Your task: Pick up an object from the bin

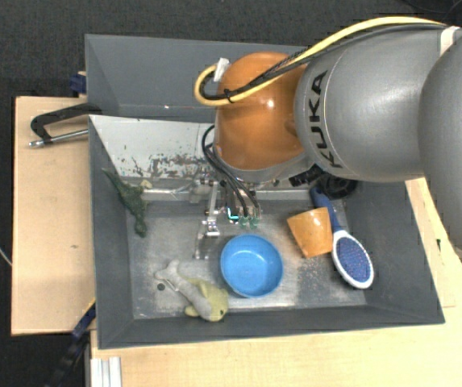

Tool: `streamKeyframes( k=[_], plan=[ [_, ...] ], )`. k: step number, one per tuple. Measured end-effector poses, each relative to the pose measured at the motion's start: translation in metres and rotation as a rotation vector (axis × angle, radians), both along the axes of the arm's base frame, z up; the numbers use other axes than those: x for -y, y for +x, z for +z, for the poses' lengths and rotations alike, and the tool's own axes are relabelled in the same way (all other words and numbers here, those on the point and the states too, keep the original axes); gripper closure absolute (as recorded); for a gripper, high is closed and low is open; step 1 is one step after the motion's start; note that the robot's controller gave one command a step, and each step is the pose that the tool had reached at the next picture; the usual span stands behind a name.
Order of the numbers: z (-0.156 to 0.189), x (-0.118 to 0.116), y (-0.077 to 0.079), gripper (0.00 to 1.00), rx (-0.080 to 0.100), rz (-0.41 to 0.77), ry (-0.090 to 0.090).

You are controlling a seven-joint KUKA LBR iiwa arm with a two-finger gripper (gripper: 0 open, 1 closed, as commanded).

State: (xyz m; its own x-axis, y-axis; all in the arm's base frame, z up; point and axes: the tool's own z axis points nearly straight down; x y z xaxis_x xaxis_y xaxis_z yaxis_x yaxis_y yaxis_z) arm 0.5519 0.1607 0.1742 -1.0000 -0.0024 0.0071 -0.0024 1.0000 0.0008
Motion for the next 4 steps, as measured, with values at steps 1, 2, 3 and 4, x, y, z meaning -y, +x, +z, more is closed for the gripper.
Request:
streamKeyframes(
  k=[1,2,3,4],
  plan=[
    [-0.100,0.047,-0.035,0.00,0.018,-0.134,0.005],
    [-0.049,0.119,-0.050,0.00,0.015,0.146,-0.002],
    [-0.096,0.154,-0.046,0.00,0.033,0.502,-0.001],
    [-0.095,0.153,-0.046,1.00,0.033,0.502,0.001]
  ],
)
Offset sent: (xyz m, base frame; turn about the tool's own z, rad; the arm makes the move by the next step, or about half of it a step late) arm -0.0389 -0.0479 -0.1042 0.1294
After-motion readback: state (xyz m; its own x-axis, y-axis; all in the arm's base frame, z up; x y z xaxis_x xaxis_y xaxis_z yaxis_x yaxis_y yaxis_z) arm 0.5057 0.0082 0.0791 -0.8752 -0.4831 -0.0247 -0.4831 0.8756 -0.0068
